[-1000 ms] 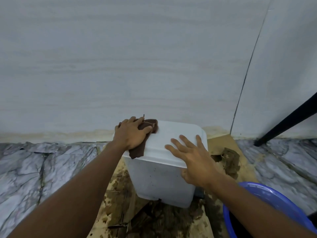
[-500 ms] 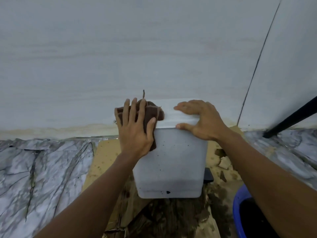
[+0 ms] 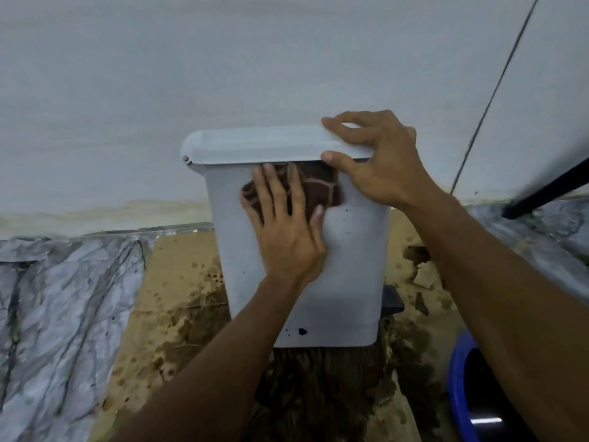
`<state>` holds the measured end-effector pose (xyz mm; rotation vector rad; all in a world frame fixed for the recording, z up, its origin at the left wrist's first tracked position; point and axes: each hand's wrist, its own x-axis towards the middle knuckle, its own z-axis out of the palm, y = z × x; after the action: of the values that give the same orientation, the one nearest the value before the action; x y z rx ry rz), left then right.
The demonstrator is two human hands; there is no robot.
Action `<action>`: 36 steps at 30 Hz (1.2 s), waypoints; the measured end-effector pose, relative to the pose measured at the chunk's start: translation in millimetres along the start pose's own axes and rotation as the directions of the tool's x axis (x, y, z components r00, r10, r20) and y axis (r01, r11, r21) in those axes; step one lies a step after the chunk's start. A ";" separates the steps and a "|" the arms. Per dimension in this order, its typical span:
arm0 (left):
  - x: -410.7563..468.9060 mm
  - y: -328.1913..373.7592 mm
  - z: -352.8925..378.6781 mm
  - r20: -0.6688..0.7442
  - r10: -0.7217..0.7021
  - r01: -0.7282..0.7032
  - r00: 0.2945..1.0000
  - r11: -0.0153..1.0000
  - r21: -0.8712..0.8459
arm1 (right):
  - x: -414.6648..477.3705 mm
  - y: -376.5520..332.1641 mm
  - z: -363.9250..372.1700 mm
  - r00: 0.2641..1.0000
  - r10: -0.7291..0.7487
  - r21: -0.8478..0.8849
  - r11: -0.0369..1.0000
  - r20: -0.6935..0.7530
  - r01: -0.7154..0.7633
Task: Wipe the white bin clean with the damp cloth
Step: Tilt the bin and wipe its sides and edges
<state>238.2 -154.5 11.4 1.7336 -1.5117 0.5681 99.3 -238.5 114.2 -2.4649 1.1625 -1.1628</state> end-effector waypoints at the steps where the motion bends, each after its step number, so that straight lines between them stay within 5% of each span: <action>1: -5.2 11.6 7.3 0.035 0.173 -0.173 0.984 0.985 -0.011 | -0.2 0.5 -0.1 1.000 -0.008 0.007 1.000 -0.003 0.008; 3: -23.1 22.5 14.6 0.138 0.479 -0.478 0.867 0.877 -0.045 | -1.4 3.7 -1.3 1.000 -0.031 0.033 0.999 -0.006 0.031; 5: -40.6 7.5 11.8 0.210 0.589 -0.594 0.780 0.803 -0.047 | -2.7 9.1 -2.7 0.999 -0.050 0.056 0.997 0.008 0.049; 8: -52.5 -39.5 -3.5 0.208 0.520 -0.535 0.828 0.844 0.020 | -3.1 16.1 -5.4 0.998 -0.057 0.101 0.993 0.012 0.056; 11: -42.2 -73.2 -20.3 0.139 0.265 -0.284 0.954 0.949 0.137 | -2.4 15.2 -4.9 0.999 -0.036 0.125 0.992 0.019 0.033; 14: -17.7 -36.6 -14.7 0.073 0.055 -0.061 0.996 0.994 0.085 | -1.2 11.4 -2.9 1.000 -0.024 0.125 0.992 0.014 0.022; 17: -11.2 13.6 8.5 0.114 0.202 -0.206 0.973 0.978 0.027 | -1.7 12.6 -2.7 1.000 -0.004 0.142 0.990 0.009 0.002; 23: -61.5 -17.3 6.6 0.288 0.602 -0.626 0.744 0.780 -0.013 | -5.9 15.1 -6.4 1.000 -0.008 0.135 0.991 0.026 0.004; 26: -61.9 -64.7 -10.9 0.284 0.528 -0.567 0.800 0.820 0.073 | -5.7 9.4 -2.8 1.000 -0.011 0.086 0.996 0.016 0.010; 29: -29.2 -69.1 -17.4 0.182 0.292 -0.318 0.939 0.938 0.140 | -5.7 7.0 -1.0 1.000 -0.004 0.055 0.998 0.006 0.004; 31: -16.3 -51.1 -13.3 0.143 0.206 -0.224 0.968 0.966 0.130 | -6.2 6.0 1.0 1.000 -0.005 0.044 0.999 -0.012 0.006; 34: -35.3 -27.6 4.3 0.204 0.333 -0.353 0.921 0.933 0.068 | -6.7 5.4 4.6 0.999 -0.006 0.050 0.999 -0.037 0.008; 36: -68.3 -21.9 12.7 0.279 0.502 -0.519 0.819 0.855 -0.015 | -6.9 6.7 5.4 0.999 -0.003 0.060 0.998 -0.048 0.006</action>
<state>243.7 -120.6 -52.9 1.4837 -2.2113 0.6645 96.7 -238.9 103.5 -2.4096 1.1177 -1.2457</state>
